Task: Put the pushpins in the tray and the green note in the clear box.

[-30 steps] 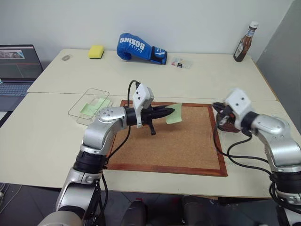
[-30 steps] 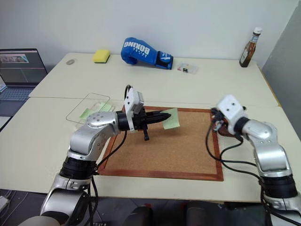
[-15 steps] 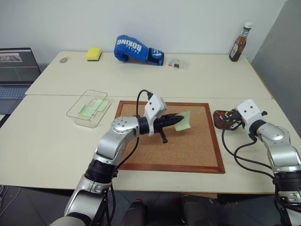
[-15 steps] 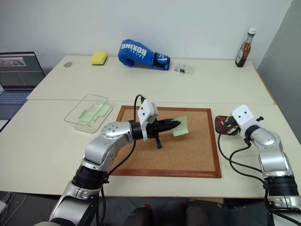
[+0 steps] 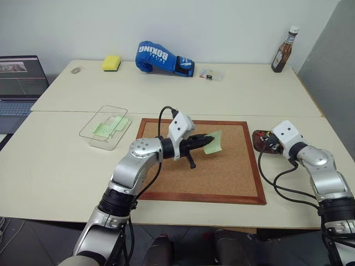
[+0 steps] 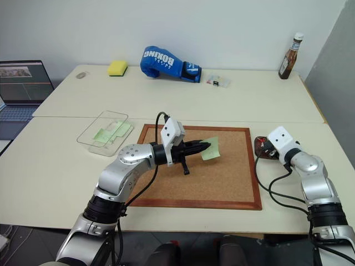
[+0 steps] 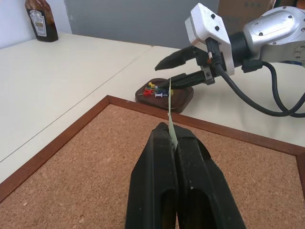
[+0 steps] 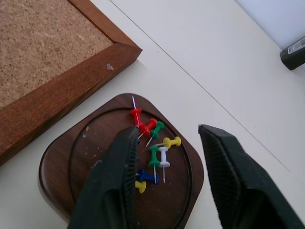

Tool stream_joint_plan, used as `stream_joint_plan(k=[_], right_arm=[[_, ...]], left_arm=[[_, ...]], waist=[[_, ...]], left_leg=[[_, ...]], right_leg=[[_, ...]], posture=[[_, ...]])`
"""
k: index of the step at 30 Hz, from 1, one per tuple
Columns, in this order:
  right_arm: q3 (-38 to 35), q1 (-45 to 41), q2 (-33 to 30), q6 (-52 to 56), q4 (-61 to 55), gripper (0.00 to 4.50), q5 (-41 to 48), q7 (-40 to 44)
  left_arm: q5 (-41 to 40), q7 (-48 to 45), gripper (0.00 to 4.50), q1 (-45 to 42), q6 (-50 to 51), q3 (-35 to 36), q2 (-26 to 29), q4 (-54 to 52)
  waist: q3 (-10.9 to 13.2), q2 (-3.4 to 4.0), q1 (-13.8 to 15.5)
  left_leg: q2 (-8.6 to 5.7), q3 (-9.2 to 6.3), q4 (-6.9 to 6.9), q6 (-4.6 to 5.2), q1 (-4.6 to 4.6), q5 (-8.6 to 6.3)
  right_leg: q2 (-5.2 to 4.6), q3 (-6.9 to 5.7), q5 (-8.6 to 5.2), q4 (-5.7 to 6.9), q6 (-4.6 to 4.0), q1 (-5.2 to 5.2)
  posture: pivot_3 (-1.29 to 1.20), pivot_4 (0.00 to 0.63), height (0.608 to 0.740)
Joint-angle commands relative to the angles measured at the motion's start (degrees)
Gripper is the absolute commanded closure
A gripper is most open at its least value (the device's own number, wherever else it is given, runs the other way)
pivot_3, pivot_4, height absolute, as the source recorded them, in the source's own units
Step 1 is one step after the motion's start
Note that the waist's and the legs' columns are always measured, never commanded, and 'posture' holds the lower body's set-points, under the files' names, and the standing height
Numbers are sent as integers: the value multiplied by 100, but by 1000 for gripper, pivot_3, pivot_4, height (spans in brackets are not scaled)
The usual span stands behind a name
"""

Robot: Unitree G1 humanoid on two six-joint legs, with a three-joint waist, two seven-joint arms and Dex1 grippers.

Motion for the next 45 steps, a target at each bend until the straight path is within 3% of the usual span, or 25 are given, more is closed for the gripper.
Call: stream_joint_plan(k=[1,7,11,15,21,26,31,39,45], right_arm=[[-163,-52,-81,-71,-182,1260,58,-23],[-396,-17,-33,160,-567,44,483,190],[-660,332,-115,880,-1565,44,1684,1230],[-857,591,-191,1757,-2712,44,2755,1754],[-906,-71,323,3165,-3953,44,4243,1162],[-419,-624,941,3722,-4470,44,4737,598],[-109,-637,1116,3708,-4446,44,4702,517],[80,-635,1213,3630,-4394,0,4671,402],[102,-557,1243,3562,-4381,0,4592,308]], left_arm=[[-33,4,4500,-91,-71,67,14,-175],[-57,20,4500,-128,-45,101,1,-155],[-147,163,4500,-179,104,335,36,-135],[-228,677,4500,-174,304,896,60,-86],[45,2383,4500,-25,213,2347,171,-19],[474,4074,4500,-223,20,3493,401,641],[518,4469,4500,-337,-105,3666,486,1356],[309,4155,3007,-796,-561,3653,598,2728],[288,4001,1797,-722,-529,3496,655,2411]], waist=[[0,0,0],[0,0,-1],[0,0,8],[0,0,-1],[0,0,-37],[0,-1,21],[-2,-5,87],[-2,-5,44],[-2,-5,16]], left_leg=[[0,0,0,0,0,0],[0,0,0,0,0,0],[2,-3,0,0,-1,0],[1,-11,0,1,-5,0],[6,-17,1,1,1,0],[5,-28,1,-1,-2,0],[-8,-41,2,-1,-24,0],[-5,-43,2,-2,-27,0],[-4,-42,1,-2,-28,0]], right_leg=[[0,1,0,0,0,0],[0,1,0,-1,0,0],[2,-1,0,0,0,0],[2,-5,0,-1,0,0],[4,-12,0,5,2,2],[4,-22,2,4,3,2],[-4,-31,4,-8,0,-6],[-2,-37,3,-5,1,-11],[-1,-36,3,-5,1,-12]], posture=[[0,150,740],[0,150,740],[0,150,740],[0,150,740],[0,150,740],[0,150,740],[0,150,740],[0,150,740],[0,150,740]])
